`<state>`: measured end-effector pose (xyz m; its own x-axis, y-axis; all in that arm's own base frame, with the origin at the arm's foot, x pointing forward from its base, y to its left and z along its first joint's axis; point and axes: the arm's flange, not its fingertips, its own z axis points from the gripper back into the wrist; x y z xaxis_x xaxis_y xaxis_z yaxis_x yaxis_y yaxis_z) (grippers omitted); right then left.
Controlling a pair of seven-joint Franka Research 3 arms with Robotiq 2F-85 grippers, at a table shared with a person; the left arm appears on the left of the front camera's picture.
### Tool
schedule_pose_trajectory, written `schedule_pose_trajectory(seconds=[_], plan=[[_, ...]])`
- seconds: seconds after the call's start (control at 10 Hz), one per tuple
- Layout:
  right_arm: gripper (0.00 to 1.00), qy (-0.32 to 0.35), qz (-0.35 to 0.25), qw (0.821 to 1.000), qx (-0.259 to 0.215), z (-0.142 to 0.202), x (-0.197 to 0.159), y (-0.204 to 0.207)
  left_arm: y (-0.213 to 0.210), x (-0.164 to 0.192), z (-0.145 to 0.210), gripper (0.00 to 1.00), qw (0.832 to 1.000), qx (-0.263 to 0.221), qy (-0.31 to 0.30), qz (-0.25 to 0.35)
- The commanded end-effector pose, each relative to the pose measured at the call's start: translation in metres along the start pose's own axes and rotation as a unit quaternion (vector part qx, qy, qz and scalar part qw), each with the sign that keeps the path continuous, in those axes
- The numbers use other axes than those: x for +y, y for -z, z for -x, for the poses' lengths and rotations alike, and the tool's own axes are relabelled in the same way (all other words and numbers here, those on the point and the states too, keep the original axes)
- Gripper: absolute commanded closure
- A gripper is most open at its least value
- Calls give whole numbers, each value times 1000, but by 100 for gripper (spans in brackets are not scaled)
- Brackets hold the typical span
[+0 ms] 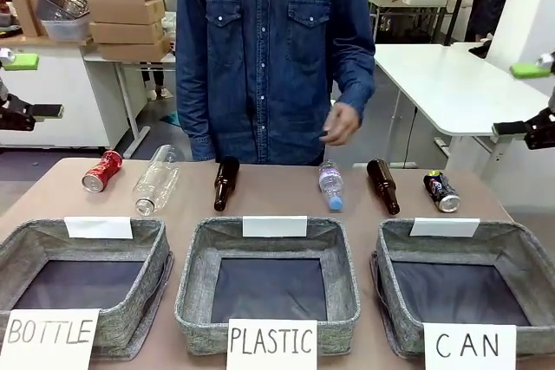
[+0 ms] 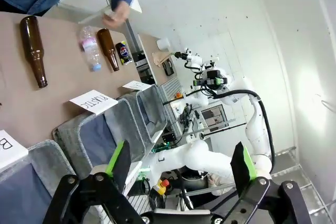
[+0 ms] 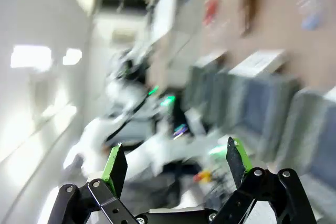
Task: Sort the can waste into the basket.
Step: Pick up the can waste from the table and place it in the right Fabric basket.
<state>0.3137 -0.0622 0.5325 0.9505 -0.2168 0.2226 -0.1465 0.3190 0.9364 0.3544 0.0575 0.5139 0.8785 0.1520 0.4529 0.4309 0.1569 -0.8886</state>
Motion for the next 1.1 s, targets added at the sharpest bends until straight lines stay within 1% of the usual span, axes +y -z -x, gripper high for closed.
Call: schedule_pose_trajectory(seconds=[0.0,0.1,0.2,0.3,0.4,0.5,0.6,0.7,0.8,0.9,1.0], plan=[[0,-87,393,903,-151,0,-2,22,-3,2,-2,0,1000,6,13,3],[0,-100,447,877,-144,-2,-6,17,-3,2,-2,0,1000,6,13,3],[0,-99,459,874,-124,1,-7,8,-3,2,-2,0,1000,6,13,3],[0,-92,485,863,-110,4,-7,-2,-3,2,-2,0,1000,6,13,3],[0,-71,464,874,-122,7,-4,-11,-3,2,-2,0,1000,6,13,3],[0,-122,303,941,-92,-9,1,-2,-3,2,-2,0,1000,6,13,3],[0,-127,374,912,-113,-11,2,-12,-3,2,-2,0,1000,6,13,3],[0,-215,196,957,9,1,10,-12,-3,2,-2,0,1000,6,13,3],[0,-217,149,965,12,13,11,-36,-3,2,-2,0,1000,6,13,3],[0,-203,174,963,-34,27,12,-53,-3,2,-2,0,1000,6,13,3],[0,-210,184,959,-39,36,14,-58,-3,2,-2,0,1000,6,13,3]])
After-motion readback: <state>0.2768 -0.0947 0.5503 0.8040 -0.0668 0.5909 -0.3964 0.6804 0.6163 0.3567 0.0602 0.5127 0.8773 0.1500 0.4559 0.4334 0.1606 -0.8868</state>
